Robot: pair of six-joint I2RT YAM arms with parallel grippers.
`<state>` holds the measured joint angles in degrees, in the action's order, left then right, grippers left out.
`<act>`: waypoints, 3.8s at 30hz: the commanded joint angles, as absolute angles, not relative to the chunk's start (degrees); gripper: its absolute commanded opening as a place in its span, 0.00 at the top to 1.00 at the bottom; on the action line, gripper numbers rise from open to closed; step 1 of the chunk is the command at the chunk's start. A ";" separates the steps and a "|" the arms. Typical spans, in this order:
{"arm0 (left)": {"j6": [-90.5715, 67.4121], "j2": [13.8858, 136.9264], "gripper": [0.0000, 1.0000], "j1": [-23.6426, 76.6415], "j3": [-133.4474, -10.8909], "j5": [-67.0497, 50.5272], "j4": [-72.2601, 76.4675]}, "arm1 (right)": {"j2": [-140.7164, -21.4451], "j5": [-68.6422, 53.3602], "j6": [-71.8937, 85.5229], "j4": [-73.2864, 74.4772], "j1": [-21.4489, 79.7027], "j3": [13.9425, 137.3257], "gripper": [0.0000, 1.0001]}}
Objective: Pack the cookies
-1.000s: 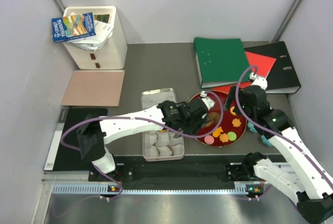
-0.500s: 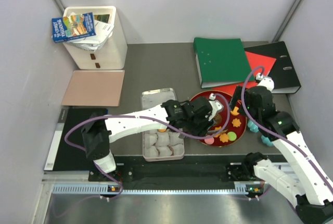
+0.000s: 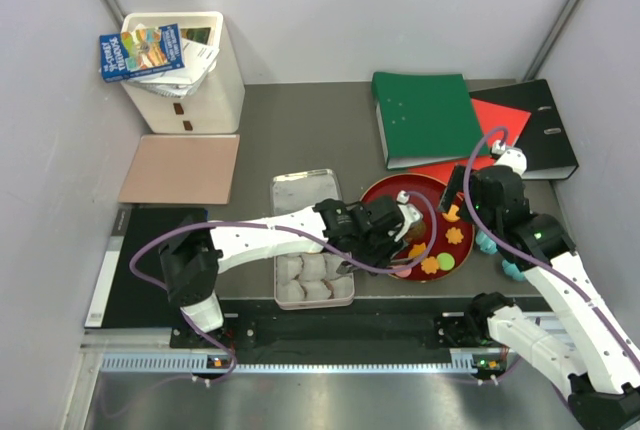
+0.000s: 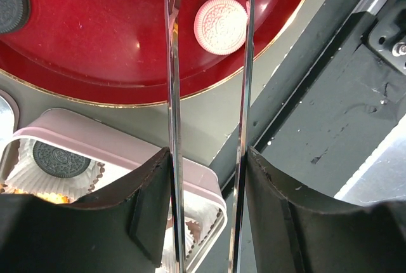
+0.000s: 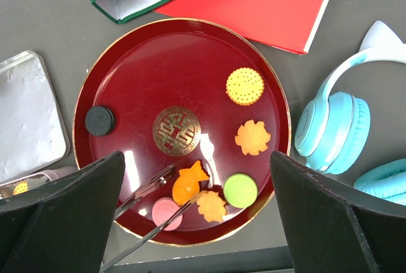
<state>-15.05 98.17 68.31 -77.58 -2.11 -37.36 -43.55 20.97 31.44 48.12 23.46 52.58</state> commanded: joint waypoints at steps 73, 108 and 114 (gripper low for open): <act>-31.37 60.56 0.70 68.64 -77.00 5.80 -86.40 | -51.59 14.24 33.49 37.09 22.85 49.57 0.04; -32.70 64.77 0.40 68.56 -80.32 17.04 -85.61 | -51.07 14.59 33.49 37.53 22.85 48.95 0.04; -27.26 68.28 0.41 68.64 -83.76 19.86 -71.83 | -50.10 15.64 33.49 38.85 22.94 49.57 0.04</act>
